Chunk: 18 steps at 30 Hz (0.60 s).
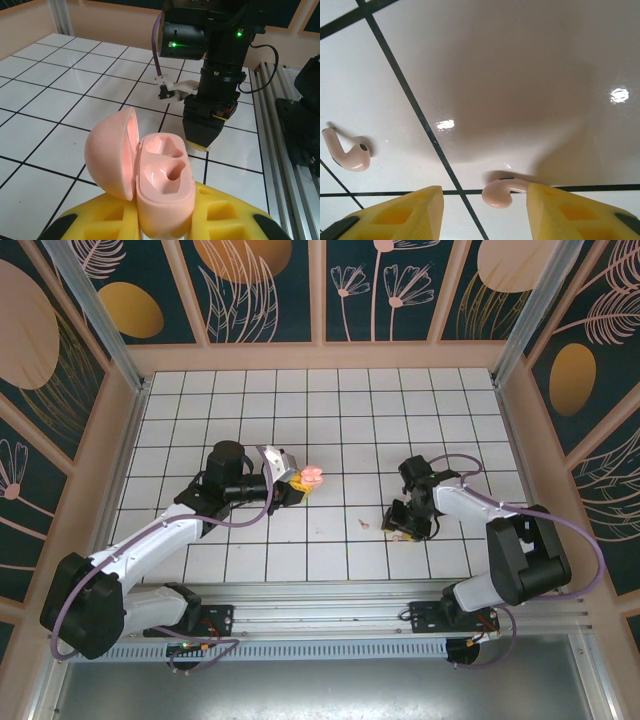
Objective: Insert wireless bluetooth earbuds into charging case
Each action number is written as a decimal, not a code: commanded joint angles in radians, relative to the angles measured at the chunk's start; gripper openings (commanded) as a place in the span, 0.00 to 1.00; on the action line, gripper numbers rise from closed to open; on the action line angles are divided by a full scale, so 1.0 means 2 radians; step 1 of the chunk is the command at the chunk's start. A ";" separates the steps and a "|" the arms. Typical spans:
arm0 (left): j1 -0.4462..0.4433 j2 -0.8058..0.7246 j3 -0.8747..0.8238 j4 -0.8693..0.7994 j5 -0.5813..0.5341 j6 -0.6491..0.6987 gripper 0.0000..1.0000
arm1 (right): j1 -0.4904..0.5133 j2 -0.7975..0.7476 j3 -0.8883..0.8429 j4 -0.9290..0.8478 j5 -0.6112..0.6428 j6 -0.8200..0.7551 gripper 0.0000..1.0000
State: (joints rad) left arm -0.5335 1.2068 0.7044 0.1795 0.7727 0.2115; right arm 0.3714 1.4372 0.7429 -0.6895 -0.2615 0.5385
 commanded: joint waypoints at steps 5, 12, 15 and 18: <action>-0.003 -0.009 -0.007 0.003 -0.001 -0.003 0.20 | 0.004 0.002 0.007 -0.019 0.013 0.001 0.52; -0.003 -0.010 -0.006 0.002 -0.002 -0.003 0.20 | 0.004 0.009 0.020 -0.016 0.013 -0.008 0.52; -0.003 -0.010 -0.005 0.001 -0.003 -0.003 0.20 | 0.004 0.009 0.031 -0.018 0.015 -0.010 0.52; -0.003 -0.009 -0.005 0.000 -0.004 -0.003 0.20 | 0.003 0.009 0.040 -0.019 0.016 -0.012 0.51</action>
State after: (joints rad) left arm -0.5335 1.2064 0.7044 0.1791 0.7719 0.2115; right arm 0.3729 1.4456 0.7868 -0.6979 -0.2543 0.5297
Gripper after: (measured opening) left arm 0.199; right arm 0.515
